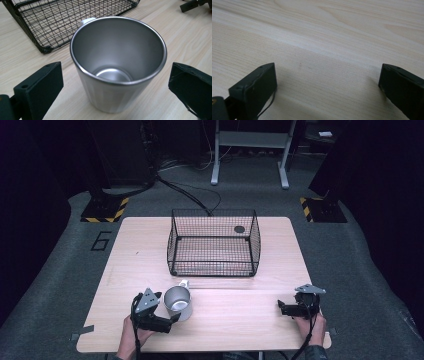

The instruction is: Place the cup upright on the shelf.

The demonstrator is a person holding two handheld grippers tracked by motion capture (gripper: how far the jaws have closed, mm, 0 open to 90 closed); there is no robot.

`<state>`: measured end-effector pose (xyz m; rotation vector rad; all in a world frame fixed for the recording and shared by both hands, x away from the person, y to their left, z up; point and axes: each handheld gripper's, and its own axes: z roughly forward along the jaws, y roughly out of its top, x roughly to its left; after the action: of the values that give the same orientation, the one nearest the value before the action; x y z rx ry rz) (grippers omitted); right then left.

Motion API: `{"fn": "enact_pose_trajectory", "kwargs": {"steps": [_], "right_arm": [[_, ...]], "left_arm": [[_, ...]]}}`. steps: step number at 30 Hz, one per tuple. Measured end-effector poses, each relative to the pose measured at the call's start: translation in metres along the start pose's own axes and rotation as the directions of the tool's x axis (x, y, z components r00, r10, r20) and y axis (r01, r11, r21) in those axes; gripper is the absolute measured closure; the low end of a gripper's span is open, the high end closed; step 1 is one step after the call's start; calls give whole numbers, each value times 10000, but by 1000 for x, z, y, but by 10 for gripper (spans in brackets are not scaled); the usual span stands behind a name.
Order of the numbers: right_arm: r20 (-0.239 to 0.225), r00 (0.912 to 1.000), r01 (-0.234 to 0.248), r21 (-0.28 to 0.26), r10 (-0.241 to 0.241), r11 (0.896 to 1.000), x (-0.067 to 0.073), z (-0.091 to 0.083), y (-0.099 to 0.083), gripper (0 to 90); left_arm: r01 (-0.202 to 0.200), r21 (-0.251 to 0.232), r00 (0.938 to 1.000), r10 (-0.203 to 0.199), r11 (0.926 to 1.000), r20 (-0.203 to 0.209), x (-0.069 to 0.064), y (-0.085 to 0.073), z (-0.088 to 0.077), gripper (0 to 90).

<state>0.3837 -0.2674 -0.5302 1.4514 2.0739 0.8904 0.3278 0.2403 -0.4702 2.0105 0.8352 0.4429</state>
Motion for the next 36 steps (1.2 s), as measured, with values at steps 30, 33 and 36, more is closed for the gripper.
{"fn": "enact_pose_trajectory", "kwargs": {"steps": [30,33,36], "right_arm": [[-19,9999,103,-6,-104,9999,-1,0,0,13],[-16,9999,100,-8,-100,9999,-1,0,0,14],[-19,9999,107,-5,-107,9999,-1,0,0,14]], "left_arm": [[135,-154,9986,-143,9998,-507,-7,8,31,62],[83,-277,9981,-99,9996,-608,-8,7,31,65],[142,-168,9988,-150,9998,-459,-7,8,31,66]]}}
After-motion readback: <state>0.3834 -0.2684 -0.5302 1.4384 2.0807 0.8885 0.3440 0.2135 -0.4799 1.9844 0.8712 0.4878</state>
